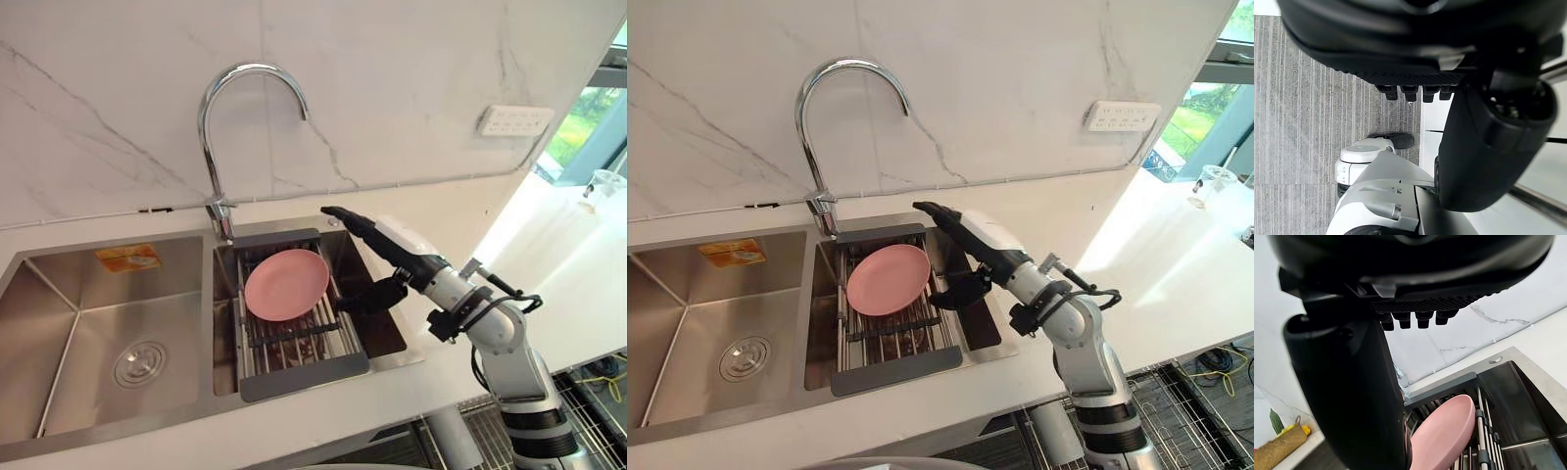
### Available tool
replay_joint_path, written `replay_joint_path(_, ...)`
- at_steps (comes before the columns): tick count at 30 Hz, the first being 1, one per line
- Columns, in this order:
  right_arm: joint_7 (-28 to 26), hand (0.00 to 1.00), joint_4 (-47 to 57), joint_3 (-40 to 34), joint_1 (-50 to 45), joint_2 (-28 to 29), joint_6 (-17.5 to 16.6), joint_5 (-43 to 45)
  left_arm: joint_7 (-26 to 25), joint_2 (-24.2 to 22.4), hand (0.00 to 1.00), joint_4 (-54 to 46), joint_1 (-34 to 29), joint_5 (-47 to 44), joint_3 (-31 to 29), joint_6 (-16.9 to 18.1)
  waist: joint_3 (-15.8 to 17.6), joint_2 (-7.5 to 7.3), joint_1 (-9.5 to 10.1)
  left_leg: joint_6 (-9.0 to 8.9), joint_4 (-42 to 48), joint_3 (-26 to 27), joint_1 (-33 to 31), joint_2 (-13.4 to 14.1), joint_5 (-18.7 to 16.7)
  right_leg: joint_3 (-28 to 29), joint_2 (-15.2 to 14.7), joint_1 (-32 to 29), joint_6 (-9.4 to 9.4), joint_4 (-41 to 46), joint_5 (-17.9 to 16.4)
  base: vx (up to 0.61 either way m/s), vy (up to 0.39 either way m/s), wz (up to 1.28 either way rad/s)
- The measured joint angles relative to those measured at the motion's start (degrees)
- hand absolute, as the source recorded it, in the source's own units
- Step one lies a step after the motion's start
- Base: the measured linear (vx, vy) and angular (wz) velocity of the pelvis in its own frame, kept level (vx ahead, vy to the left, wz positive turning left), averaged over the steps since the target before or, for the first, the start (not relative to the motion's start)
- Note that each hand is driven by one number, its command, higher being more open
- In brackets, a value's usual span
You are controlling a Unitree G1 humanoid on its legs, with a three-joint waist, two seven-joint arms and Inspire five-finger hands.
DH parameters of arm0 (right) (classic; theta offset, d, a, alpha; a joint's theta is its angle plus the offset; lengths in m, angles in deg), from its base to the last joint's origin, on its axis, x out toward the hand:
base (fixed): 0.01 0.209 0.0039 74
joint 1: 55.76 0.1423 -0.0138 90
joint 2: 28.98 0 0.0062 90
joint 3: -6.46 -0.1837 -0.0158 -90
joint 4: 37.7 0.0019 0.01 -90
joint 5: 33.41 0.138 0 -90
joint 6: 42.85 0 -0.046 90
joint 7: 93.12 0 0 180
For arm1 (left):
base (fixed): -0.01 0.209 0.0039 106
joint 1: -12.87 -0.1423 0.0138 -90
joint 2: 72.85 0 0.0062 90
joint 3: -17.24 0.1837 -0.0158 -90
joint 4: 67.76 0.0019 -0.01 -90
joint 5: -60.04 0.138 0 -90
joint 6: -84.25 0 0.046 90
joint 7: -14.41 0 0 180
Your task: Walk over to the sink, pick up the cup, carry it to the dishwasher, place the cup inside the dishwasher, then close the dishwasher door
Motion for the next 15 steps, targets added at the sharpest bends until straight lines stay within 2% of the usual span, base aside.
replay_joint_path(15, 4.84, 1.0, -17.0, 9.35, 5.29, 0.52, -1.58, -15.4, 0.68, -0.36, 1.0, -0.79, 1.35, 0.96, 0.04, -1.17, 1.55, 0.59, 0.76, 0.51, 0.2, -1.49, -0.93, -0.91, 0.34, -1.43, -0.85, -0.18, 0.43, 0.02, -0.16, -0.01, -0.001, 0.05)
